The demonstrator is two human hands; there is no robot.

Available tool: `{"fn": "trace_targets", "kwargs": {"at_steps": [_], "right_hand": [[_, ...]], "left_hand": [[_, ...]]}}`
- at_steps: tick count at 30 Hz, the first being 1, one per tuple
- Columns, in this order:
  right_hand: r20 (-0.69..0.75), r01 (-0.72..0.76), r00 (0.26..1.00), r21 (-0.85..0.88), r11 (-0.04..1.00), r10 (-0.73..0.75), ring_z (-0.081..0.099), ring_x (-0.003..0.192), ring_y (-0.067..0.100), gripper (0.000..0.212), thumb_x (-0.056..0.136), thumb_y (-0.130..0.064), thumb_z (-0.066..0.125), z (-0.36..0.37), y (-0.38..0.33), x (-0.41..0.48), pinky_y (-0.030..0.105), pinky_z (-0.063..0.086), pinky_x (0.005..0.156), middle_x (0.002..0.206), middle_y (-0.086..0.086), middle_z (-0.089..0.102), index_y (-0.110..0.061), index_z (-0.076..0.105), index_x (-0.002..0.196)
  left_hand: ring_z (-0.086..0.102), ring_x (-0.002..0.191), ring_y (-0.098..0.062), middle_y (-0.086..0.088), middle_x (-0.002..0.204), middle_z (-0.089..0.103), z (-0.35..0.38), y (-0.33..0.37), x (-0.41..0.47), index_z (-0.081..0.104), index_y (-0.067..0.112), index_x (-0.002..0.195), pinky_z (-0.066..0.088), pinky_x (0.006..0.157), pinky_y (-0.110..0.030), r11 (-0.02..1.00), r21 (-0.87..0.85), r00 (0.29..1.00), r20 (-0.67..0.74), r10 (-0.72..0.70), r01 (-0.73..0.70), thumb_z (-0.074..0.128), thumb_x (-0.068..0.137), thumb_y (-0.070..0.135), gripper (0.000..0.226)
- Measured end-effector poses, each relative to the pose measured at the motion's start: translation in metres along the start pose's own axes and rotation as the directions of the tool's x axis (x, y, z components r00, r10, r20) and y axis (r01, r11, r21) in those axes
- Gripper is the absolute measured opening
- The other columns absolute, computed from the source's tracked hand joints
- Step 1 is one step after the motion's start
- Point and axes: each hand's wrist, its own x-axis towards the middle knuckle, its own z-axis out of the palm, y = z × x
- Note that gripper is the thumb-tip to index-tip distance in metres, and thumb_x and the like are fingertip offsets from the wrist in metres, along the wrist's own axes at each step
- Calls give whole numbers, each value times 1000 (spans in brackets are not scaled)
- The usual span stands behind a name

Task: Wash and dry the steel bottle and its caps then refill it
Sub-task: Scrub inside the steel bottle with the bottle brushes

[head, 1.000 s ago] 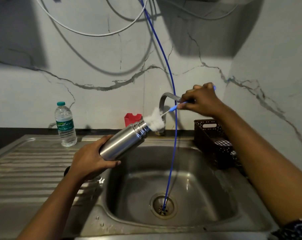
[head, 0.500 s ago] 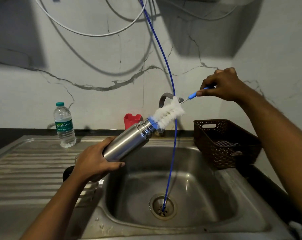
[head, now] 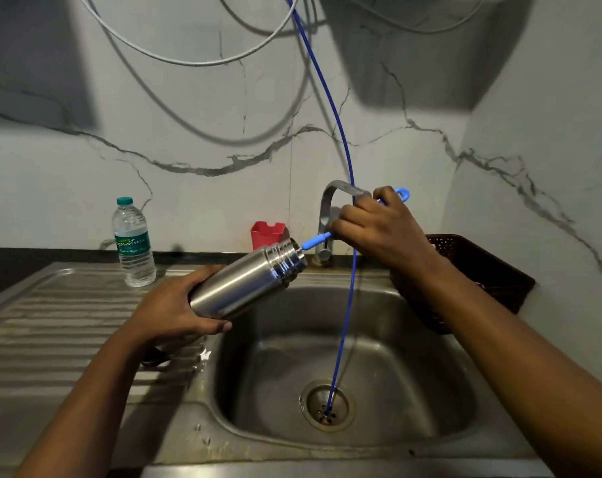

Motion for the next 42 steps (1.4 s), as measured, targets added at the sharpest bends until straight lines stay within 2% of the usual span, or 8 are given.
{"fn": "trace_targets", "kwargs": {"at_steps": [6,11,17,20,26,32,38,42], "right_hand": [[-60,253,965,-58,966,-256,51,53,19,18,89,-12,50,-7,-1,-5,26,35,50,67,1,58,-14,68,91],[612,-97,782,306,947,-117,59,69,22,23,96,-33,48,-24,1,16,28,36,56,79,3,63,-19,64,105],[866,-970,219,244,-1,-450,26,32,4,31,93,-33,50,2,16,6,15,19,34,47,-3,40,-8,68,91],[880,-914,365,401,64,-303,41,35,6,28,93,-32,53,0,0,4,16,32,38,55,-1,58,-9,69,95],[90,-28,996,29,999,25,60,70,21,15,85,-25,66,-17,-3,-16,28,35,59,82,1,65,-16,68,97],[261,-59,965,287,956,-19,59,59,21,15,88,-22,58,-24,5,-7,22,34,50,73,0,64,-17,70,97],[904,-962,255,273,5,-343,27,36,5,26,96,-24,50,-4,31,-5,17,19,37,51,-3,43,-8,70,101],[857,-773,514,475,421,-23,52,56,12,22,91,-37,57,-6,15,-12,25,40,55,66,-8,63,-20,72,93]], "left_hand": [[61,88,0,30,104,57,-7,-3,-5,39,65,119,51,72,-25,996,57,998,35,59,-61,71,46,68,80],[63,86,-21,5,107,65,-2,0,-2,49,34,132,50,66,-34,915,389,965,-179,190,-108,59,54,62,84],[53,90,-31,-9,110,63,5,11,-4,54,22,130,44,72,-41,767,635,900,-277,337,-92,51,61,53,77],[58,90,-32,-7,111,64,1,3,-4,51,26,132,46,72,-43,772,632,938,-224,265,-68,51,58,55,80],[62,84,-22,0,107,67,-12,6,-5,51,29,133,41,63,-29,923,382,975,-182,128,-50,56,52,65,89],[64,82,-27,-3,104,68,-4,9,-4,54,25,130,46,61,-32,903,425,963,-207,174,-72,54,55,63,84],[51,92,-27,-7,110,63,6,11,-2,55,22,131,41,73,-40,753,652,917,-238,319,-93,51,63,54,75],[61,88,-30,-4,109,65,3,5,-1,51,26,133,47,69,-38,801,594,964,-165,211,-74,51,59,60,81]]}}
